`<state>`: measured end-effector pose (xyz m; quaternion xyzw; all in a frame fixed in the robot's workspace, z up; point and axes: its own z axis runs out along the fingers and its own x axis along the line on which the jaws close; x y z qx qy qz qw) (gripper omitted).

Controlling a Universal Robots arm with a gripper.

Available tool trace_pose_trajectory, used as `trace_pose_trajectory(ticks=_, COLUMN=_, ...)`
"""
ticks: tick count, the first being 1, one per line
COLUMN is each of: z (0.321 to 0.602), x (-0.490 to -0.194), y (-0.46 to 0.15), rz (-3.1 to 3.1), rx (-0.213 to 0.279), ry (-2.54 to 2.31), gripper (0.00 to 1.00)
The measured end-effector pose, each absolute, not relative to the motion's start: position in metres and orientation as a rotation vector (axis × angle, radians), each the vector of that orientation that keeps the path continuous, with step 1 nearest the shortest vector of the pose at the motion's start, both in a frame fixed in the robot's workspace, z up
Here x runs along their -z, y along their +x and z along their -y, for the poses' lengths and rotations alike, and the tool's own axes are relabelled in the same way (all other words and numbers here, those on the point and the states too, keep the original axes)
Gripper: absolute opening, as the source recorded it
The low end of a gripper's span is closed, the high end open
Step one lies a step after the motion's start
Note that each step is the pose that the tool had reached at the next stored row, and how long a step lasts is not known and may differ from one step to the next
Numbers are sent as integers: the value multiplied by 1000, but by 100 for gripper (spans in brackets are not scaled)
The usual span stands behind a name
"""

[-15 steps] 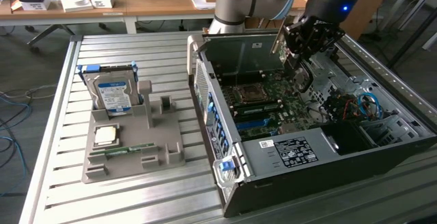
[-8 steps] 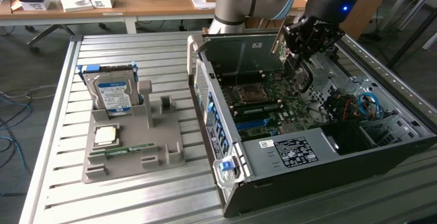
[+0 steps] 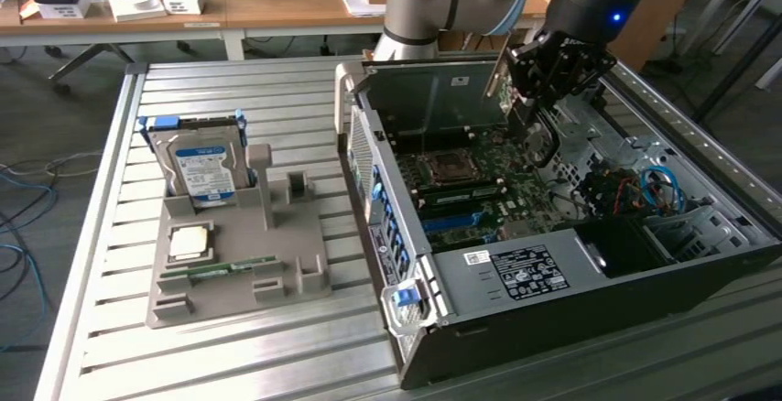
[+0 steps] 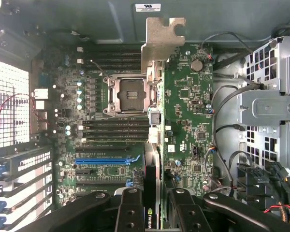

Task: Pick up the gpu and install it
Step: 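Insert the gpu into the slot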

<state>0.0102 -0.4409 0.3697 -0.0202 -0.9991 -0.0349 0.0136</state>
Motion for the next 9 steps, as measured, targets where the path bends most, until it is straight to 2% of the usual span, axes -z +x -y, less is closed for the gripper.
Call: trace_pose_trajectory(ticks=9, z=441, x=-370, y=10, rz=3112, rx=109, ry=-63, gripper=26)
